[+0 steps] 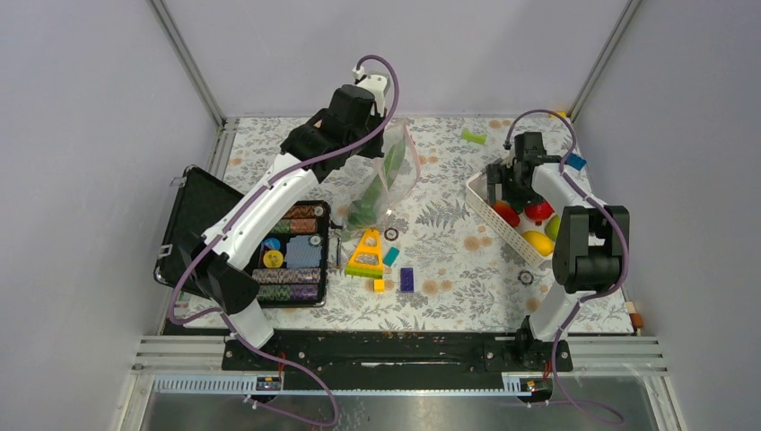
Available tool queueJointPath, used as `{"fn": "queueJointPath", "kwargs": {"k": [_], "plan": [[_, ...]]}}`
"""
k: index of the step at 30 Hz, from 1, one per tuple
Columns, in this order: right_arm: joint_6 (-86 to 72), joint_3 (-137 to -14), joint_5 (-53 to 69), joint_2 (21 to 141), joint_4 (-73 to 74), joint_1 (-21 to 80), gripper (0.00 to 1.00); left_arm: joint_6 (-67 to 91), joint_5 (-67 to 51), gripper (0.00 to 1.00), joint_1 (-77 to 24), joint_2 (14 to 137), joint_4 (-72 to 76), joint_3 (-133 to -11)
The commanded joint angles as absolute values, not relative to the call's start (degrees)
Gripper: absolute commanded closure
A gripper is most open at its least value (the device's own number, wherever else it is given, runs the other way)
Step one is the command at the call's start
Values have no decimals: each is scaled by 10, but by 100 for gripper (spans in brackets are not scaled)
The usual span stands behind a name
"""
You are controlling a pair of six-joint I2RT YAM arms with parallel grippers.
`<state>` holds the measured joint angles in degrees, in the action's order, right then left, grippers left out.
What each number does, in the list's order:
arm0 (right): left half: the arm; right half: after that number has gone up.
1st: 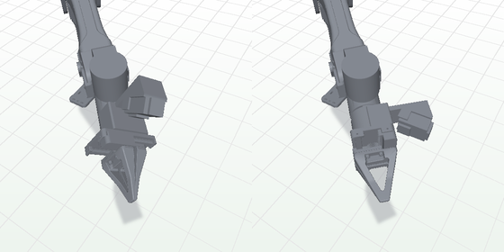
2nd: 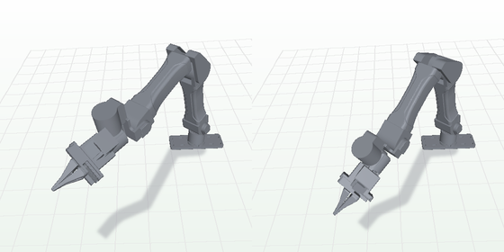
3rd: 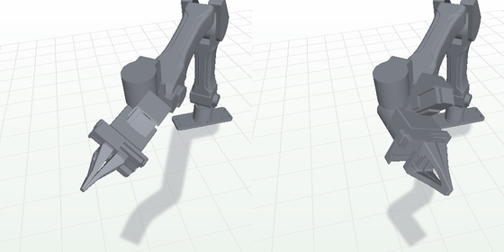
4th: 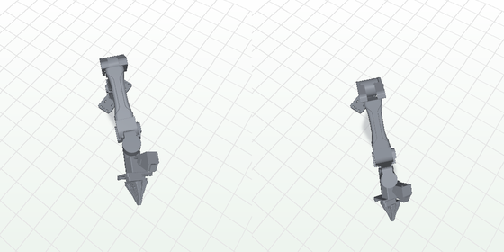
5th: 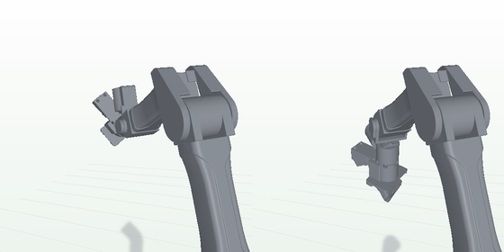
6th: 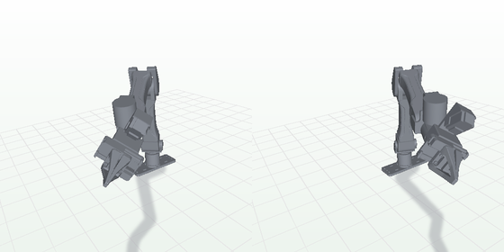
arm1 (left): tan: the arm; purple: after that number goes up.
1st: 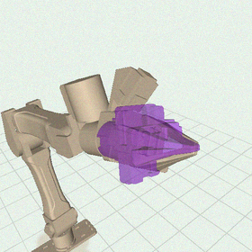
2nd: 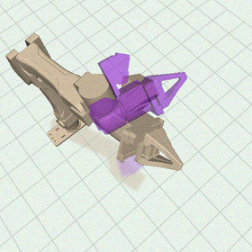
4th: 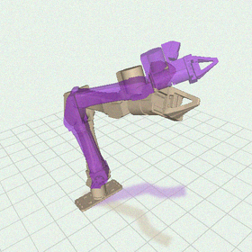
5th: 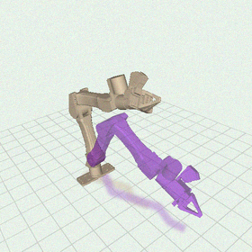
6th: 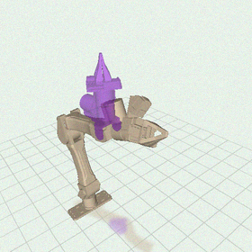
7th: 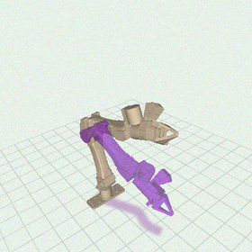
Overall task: Place the food in the zip-top bag and seal the zipper
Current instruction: Adjust the fake vegetable in the bin.
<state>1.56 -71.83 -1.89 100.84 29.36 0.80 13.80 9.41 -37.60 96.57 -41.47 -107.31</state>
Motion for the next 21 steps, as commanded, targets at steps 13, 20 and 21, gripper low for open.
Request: {"fn": "queueJointPath", "kwargs": {"k": [13,20,21], "plan": [[-8,-739,-117,1013,267,9,0,133,81,100,-365,938,-380,-1070],[14,-759,-89,1021,222,8,0,134,78,100,-365,945,-379,-1073],[20,-770,-87,1036,232,8,0,134,79,100,-364,946,-379,-1073]]}}
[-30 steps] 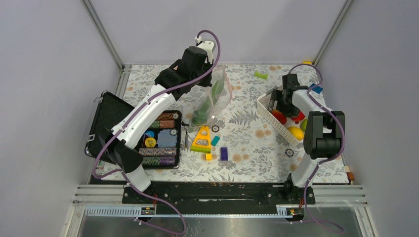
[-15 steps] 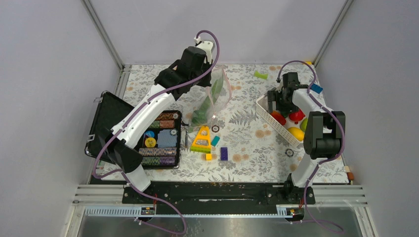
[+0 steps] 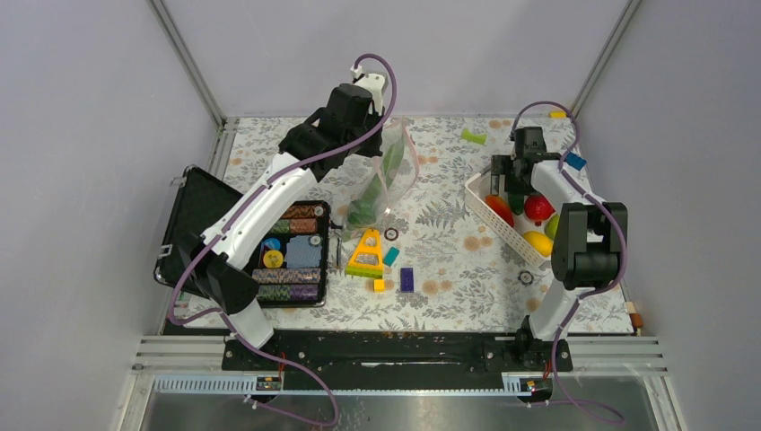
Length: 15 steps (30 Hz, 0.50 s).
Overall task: Place the food in the zip-top bag and seal the zipper
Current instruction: Adjust the fake vegetable in the bin, then pick up the fake vegetable from the bin.
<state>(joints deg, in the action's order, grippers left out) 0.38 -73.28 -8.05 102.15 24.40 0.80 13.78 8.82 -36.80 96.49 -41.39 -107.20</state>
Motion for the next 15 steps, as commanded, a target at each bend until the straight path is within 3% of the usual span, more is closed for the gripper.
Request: {"fn": "queueJointPath", "kwargs": {"k": [1,11,15], "plan": [[24,-782,-87,1052,243,8,0,133,80,100,-364,945,-379,-1073],[25,-831,-99,1134,292,4,2,130,78,100,-364,951,-377,-1076],[22,-843,-94,1155,309,3,9,130,76,100,-364,951,-377,-1076]]}}
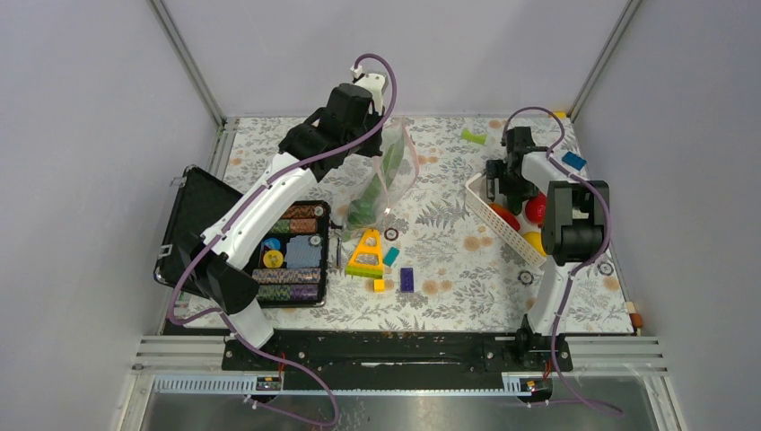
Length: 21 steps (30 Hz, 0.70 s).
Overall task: Place the food in the zip-top bag and seal the zipper
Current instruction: Pick up the fake vegetable from the bin.
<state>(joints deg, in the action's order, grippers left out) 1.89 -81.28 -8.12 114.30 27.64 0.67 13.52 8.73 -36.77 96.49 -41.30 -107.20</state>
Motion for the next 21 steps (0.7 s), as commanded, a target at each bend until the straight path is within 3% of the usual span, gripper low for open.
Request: {"fn": "queueJointPath", "kwargs": {"k": [1,8,21], "plan": [[21,-844,-91,1155,310,4,11,130,76,100,-364,950,-377,-1075],[4,-834,-78,1140,297,-15,28,131,72,100,-364,948,-377,-1074],[-21,-771,-98,1055,238,-15,71,135,57,100,-363,948,-374,-1072]]}}
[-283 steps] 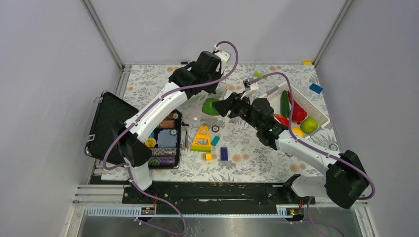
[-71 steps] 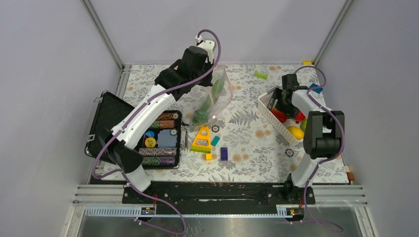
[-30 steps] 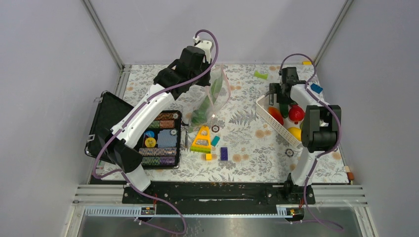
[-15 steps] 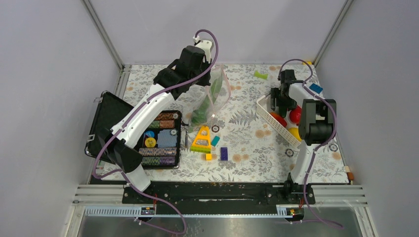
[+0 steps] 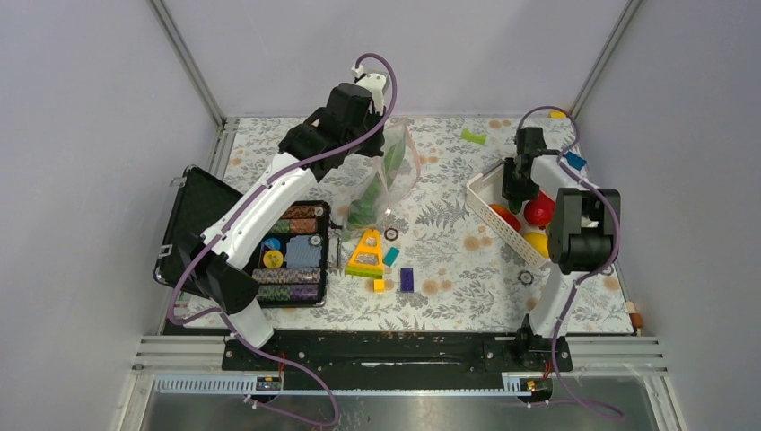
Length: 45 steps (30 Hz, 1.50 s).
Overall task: Place the food in the zip-top bag and seal the zipper
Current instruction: Pick up the fake vegetable from the bin, then place the fake vegetable in the zipper food storage bag.
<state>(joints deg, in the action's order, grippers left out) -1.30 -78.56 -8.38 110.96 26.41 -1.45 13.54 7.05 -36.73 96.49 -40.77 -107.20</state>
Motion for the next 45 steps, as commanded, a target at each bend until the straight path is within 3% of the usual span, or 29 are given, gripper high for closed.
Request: {"fn": "queueJointPath", "kwargs": {"k": [1,14,21,26,28,35,45], "plan": [[-22,-766,-103,1048,238,-15,72,135,58,100,-363,948,-374,-1072],[-52,-629,-144,851,139,-15,73,138,53,100,-364,942,-371,-1067],[-79,-593,-45,718,145,-14,73,140,49,100,-364,936,-367,-1062],[-158,-572,154,607,124,-4,73,141,52,100,-364,933,-365,-1058],[-184,-565,207,573,96,33,74,142,50,100,-364,933,-365,-1058],[-231,-569,227,547,-60,240,75,143,49,100,-364,933,-363,-1057],[-243,-621,30,698,-201,413,72,149,48,100,-364,925,-365,-1053]]}}
